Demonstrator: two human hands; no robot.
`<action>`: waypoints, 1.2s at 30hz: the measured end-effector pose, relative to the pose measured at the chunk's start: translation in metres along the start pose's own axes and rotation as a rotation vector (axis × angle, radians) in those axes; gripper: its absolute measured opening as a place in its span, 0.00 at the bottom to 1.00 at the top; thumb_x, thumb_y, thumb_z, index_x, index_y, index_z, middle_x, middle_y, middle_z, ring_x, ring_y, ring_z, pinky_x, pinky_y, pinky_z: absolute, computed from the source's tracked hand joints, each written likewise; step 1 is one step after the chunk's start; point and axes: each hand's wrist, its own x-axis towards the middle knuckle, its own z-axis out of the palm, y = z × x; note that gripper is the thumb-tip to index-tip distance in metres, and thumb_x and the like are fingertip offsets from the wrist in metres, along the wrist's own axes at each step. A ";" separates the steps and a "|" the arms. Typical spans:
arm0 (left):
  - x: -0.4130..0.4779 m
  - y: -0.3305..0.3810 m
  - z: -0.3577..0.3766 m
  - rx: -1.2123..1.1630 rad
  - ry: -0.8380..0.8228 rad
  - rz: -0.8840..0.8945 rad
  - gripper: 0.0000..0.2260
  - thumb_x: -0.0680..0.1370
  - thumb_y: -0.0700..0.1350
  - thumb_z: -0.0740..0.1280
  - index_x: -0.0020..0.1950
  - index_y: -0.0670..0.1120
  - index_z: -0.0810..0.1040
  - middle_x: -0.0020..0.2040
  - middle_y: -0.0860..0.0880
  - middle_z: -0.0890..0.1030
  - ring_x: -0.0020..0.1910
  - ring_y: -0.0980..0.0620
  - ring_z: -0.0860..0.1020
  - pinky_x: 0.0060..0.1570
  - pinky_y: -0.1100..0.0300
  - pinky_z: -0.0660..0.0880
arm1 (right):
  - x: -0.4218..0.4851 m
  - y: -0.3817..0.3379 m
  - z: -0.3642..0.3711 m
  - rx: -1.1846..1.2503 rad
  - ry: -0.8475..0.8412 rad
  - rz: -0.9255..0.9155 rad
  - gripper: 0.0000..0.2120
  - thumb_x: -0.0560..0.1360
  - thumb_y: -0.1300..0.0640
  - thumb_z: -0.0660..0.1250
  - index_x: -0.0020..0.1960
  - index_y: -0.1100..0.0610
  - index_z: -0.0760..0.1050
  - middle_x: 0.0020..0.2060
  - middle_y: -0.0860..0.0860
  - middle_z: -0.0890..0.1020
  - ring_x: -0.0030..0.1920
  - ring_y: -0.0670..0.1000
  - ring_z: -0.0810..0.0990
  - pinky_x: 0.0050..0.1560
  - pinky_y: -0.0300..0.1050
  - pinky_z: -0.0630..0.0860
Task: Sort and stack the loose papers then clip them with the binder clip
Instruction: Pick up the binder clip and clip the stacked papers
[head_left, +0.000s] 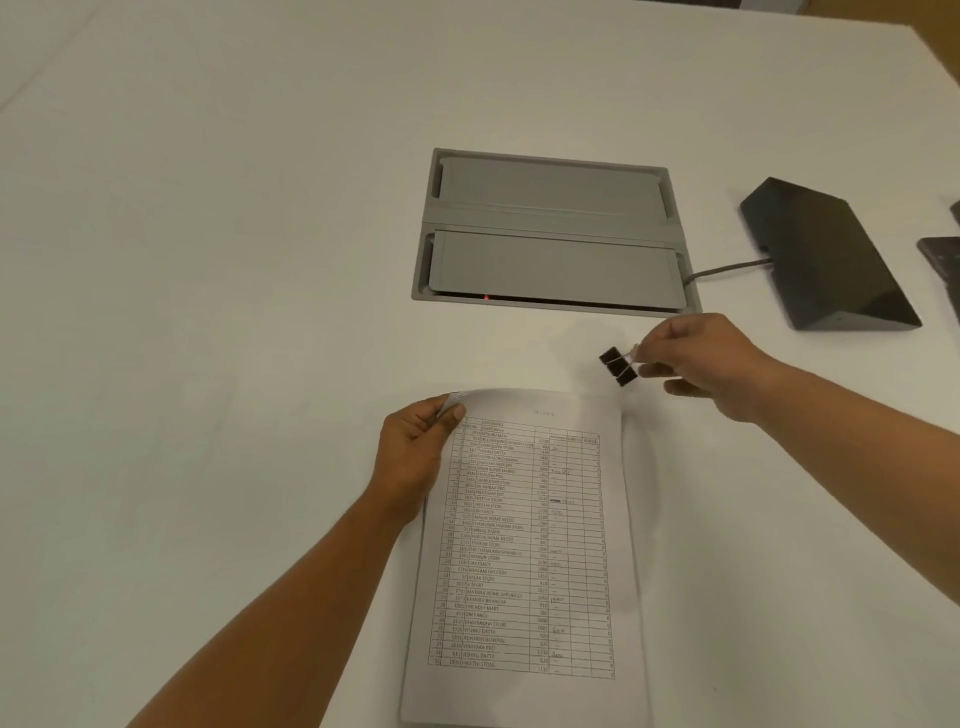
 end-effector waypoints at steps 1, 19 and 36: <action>0.000 0.000 0.000 -0.002 -0.001 -0.003 0.09 0.80 0.37 0.66 0.57 0.39 0.83 0.46 0.47 0.88 0.47 0.50 0.86 0.45 0.61 0.81 | -0.004 -0.005 0.004 -0.010 -0.037 -0.017 0.10 0.71 0.61 0.74 0.48 0.65 0.79 0.46 0.56 0.85 0.45 0.50 0.83 0.37 0.41 0.77; 0.001 -0.006 -0.003 -0.020 -0.003 0.002 0.09 0.80 0.38 0.66 0.57 0.43 0.84 0.51 0.43 0.87 0.52 0.44 0.85 0.52 0.51 0.82 | -0.032 -0.067 0.086 -0.634 -0.241 -0.515 0.18 0.65 0.57 0.80 0.54 0.56 0.83 0.45 0.47 0.85 0.45 0.43 0.83 0.41 0.26 0.74; 0.006 -0.011 -0.005 -0.016 0.091 0.056 0.09 0.77 0.36 0.70 0.48 0.49 0.86 0.40 0.50 0.75 0.45 0.54 0.78 0.49 0.62 0.77 | -0.014 -0.083 0.112 -0.884 -0.342 -0.644 0.11 0.68 0.60 0.77 0.50 0.57 0.84 0.44 0.50 0.86 0.42 0.44 0.82 0.51 0.40 0.80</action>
